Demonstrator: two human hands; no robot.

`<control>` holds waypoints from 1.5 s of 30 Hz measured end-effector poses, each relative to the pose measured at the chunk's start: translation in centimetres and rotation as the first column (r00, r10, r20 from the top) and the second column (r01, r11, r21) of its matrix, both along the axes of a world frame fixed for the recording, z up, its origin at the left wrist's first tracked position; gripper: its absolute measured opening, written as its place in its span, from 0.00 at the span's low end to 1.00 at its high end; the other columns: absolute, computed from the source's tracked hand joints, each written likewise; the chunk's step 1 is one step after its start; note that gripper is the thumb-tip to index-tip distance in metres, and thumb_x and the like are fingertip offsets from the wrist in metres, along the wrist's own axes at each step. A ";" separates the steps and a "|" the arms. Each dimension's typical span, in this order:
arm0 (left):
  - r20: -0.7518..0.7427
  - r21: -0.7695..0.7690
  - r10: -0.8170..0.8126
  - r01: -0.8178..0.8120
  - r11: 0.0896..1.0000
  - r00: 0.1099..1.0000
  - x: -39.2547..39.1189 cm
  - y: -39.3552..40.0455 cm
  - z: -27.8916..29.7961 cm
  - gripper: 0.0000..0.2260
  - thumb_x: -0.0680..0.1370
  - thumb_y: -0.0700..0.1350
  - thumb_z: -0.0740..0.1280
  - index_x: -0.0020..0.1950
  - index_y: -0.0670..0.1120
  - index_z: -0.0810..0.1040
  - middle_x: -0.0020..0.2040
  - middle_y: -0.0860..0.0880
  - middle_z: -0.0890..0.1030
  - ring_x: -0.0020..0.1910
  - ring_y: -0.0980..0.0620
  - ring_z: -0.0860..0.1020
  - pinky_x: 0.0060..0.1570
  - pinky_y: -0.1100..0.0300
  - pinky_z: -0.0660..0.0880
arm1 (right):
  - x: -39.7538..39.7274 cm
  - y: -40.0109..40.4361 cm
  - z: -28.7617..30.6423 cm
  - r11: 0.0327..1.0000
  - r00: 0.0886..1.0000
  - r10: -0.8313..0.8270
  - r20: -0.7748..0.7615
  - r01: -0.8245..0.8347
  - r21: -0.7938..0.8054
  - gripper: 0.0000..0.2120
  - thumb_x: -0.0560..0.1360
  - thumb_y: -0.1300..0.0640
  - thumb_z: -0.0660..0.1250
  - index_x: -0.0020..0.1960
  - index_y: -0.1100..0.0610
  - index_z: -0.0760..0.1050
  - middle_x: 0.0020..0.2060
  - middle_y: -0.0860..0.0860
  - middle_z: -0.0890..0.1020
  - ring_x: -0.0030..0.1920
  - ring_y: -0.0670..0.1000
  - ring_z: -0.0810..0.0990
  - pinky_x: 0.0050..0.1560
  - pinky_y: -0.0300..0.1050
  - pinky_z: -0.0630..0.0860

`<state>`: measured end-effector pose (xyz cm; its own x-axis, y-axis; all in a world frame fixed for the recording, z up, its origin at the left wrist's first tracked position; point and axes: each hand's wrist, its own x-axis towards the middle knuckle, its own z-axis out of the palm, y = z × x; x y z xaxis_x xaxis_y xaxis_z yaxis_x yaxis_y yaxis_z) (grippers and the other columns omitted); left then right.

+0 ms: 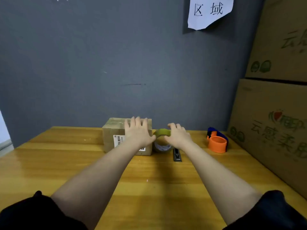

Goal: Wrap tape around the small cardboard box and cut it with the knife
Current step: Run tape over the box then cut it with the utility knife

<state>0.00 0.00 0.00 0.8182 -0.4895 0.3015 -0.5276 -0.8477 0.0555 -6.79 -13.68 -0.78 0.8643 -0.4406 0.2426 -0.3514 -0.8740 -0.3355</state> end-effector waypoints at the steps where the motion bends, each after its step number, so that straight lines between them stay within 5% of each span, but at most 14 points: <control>1: 0.009 0.038 0.034 -0.034 0.999 0.999 0.2 -0.1 -0.2 0.36 0.74 0.67 0.54 0.77 0.50 0.50 0.78 0.42 0.51 0.77 0.41 0.47 0.74 0.41 0.45 | 0.3 -0.1 -0.4 1.000 1.000 -0.009 -0.007 0.009 0.004 0.28 0.76 0.48 0.61 0.73 0.52 0.59 0.70 0.55 0.66 0.70 0.57 0.64 0.66 0.54 0.64; 8: 0.001 -0.023 0.120 -0.120 0.993 0.993 2.6 -0.9 -1.8 0.36 0.73 0.70 0.53 0.76 0.52 0.56 0.77 0.40 0.55 0.76 0.38 0.50 0.73 0.39 0.47 | 2.5 -1.1 -3.0 0.998 0.999 -0.035 -0.007 0.035 0.054 0.36 0.75 0.50 0.66 0.76 0.51 0.51 0.75 0.53 0.57 0.74 0.56 0.58 0.70 0.55 0.61; 17: 0.019 -0.173 0.077 -0.072 0.982 0.997 3.7 -0.7 -2.7 0.32 0.69 0.65 0.60 0.69 0.51 0.67 0.72 0.42 0.66 0.74 0.41 0.58 0.72 0.40 0.47 | 2.7 -1.6 -3.8 0.994 0.988 -0.054 0.142 0.039 0.103 0.23 0.72 0.54 0.68 0.66 0.50 0.66 0.63 0.52 0.70 0.64 0.55 0.70 0.59 0.50 0.74; 24: -0.019 -0.187 -0.122 0.116 0.976 0.992 4.9 2.1 -2.9 0.36 0.65 0.64 0.55 0.73 0.56 0.62 0.76 0.51 0.61 0.76 0.46 0.56 0.73 0.46 0.50 | 0.4 0.0 -3.7 1.000 0.993 0.005 0.121 -0.009 0.027 0.24 0.67 0.44 0.69 0.59 0.50 0.68 0.58 0.49 0.72 0.58 0.53 0.74 0.49 0.47 0.72; 30: -0.142 -0.170 -0.398 0.374 0.912 0.906 5.9 4.4 -1.5 0.41 0.61 0.64 0.55 0.75 0.56 0.60 0.77 0.49 0.59 0.76 0.47 0.55 0.75 0.48 0.52 | -2.0 3.3 -3.8 0.977 0.996 -0.013 0.083 -0.005 0.214 0.24 0.67 0.40 0.69 0.55 0.49 0.64 0.49 0.49 0.79 0.49 0.54 0.78 0.46 0.48 0.75; 35: -0.241 -0.204 -0.541 0.503 0.840 0.806 6.1 5.5 -0.9 0.37 0.64 0.57 0.62 0.74 0.58 0.61 0.77 0.52 0.58 0.77 0.51 0.54 0.75 0.53 0.52 | -4.3 5.9 -3.9 0.933 0.985 -0.018 0.174 -0.046 0.357 0.26 0.68 0.40 0.70 0.55 0.49 0.62 0.41 0.45 0.73 0.46 0.53 0.77 0.47 0.50 0.76; 42: -0.364 -0.576 -0.618 0.353 0.737 0.697 5.4 4.0 -1.4 0.23 0.72 0.51 0.50 0.63 0.55 0.73 0.73 0.54 0.66 0.75 0.51 0.56 0.75 0.48 0.52 | -5.7 8.5 -5.6 0.867 0.952 0.063 0.300 -0.201 0.456 0.27 0.67 0.42 0.71 0.56 0.44 0.58 0.49 0.47 0.79 0.47 0.54 0.80 0.51 0.56 0.77; 45: -0.343 -0.693 -0.652 0.286 0.661 0.676 4.9 2.9 -1.7 0.16 0.77 0.48 0.53 0.57 0.51 0.78 0.69 0.52 0.71 0.73 0.51 0.62 0.74 0.52 0.56 | -5.7 9.2 -6.2 0.827 0.937 0.068 0.342 -0.244 0.506 0.27 0.66 0.42 0.72 0.55 0.43 0.58 0.56 0.47 0.77 0.53 0.54 0.78 0.54 0.55 0.75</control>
<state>4.93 2.88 -1.72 0.6177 -0.7457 0.2500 -0.5618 -0.1959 0.8037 -12.53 -4.53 -7.01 0.8576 -0.4410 0.2647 -0.0325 -0.5600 -0.8278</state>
